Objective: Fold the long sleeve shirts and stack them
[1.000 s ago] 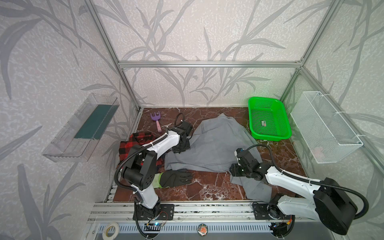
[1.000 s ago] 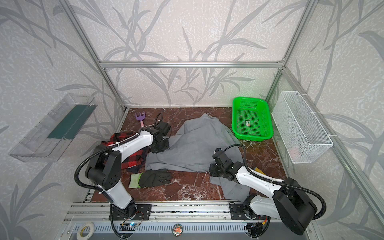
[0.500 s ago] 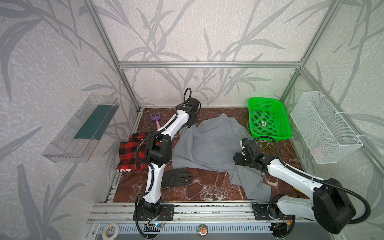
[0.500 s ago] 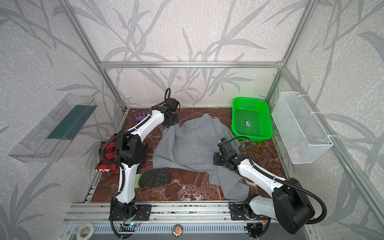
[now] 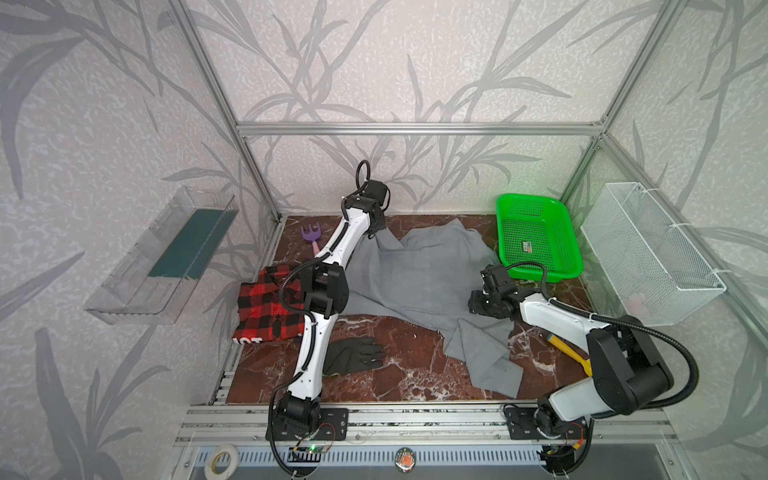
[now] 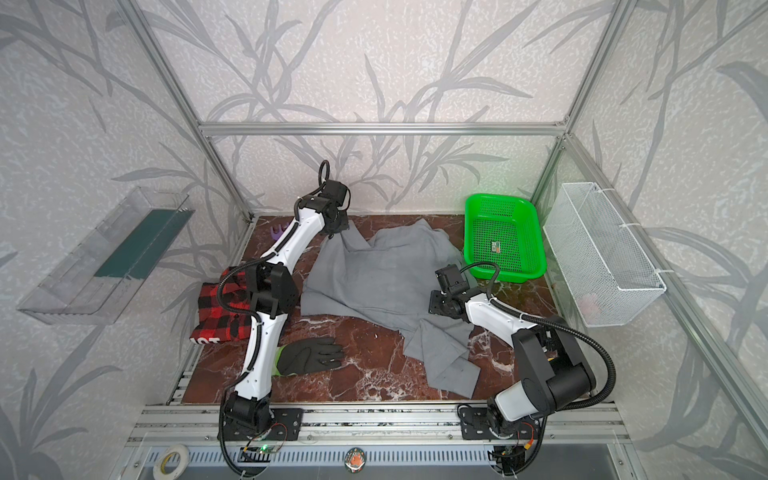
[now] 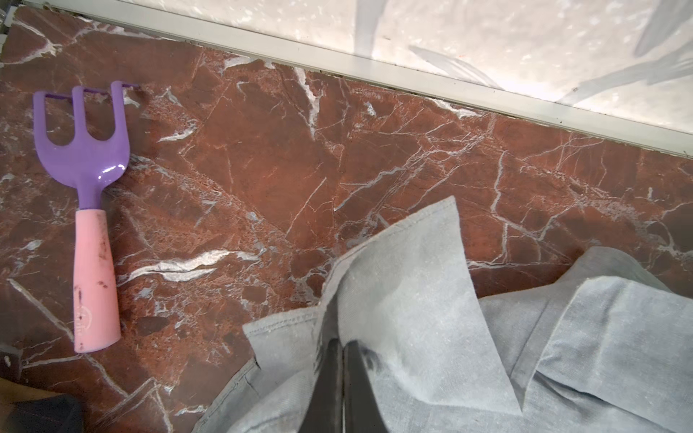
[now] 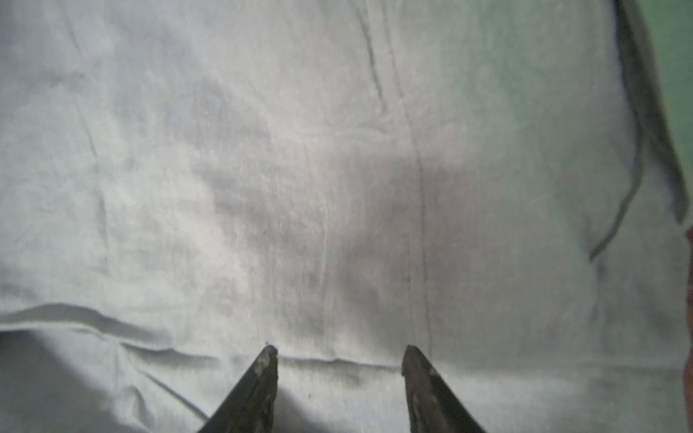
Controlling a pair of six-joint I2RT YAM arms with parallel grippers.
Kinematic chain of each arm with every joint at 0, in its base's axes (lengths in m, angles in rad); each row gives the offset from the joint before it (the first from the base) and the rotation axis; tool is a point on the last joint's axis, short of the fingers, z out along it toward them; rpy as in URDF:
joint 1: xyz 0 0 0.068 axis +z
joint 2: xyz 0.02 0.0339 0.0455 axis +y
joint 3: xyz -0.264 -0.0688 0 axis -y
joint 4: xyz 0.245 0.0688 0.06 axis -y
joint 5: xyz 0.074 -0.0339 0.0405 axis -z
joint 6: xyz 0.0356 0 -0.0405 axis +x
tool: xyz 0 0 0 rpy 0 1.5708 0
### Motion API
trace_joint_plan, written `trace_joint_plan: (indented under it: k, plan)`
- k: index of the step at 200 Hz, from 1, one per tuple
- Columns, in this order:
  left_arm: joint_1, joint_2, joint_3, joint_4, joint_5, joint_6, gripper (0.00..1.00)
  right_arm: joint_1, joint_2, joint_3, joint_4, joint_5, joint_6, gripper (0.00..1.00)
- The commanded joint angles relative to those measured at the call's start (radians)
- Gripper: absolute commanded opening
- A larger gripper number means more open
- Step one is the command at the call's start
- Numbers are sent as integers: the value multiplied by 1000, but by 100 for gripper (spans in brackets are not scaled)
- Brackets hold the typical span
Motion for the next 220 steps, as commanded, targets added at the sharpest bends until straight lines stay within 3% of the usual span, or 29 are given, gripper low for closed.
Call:
trace_joint_plan:
  k: [1,24,54,76,97,108,152,181,220]
  plan:
    - [9,-1,31,-40,22,-4,4,-18,70,62,16,26,46,54]
    - [11,-57,15,-57,72,-8,27,-39,160,125,8,-10,65,54]
    - [10,-204,-67,-86,132,-33,42,-64,251,194,2,-24,64,54]
    - [11,-383,-275,-13,128,-54,58,-70,288,245,2,6,52,54]
    - [12,-563,-517,62,147,-81,65,-80,344,315,-29,10,39,54]
    - [11,-658,-659,111,159,-92,77,-90,364,339,-39,5,37,54]
    - [8,-965,-1145,250,183,-153,78,-116,394,388,-22,-7,17,54]
    - [-6,-1039,-1299,242,218,-185,76,-116,351,415,-60,13,-13,54]
    - [-15,-1060,-1421,194,188,-232,77,-112,140,365,-84,-51,-19,55]
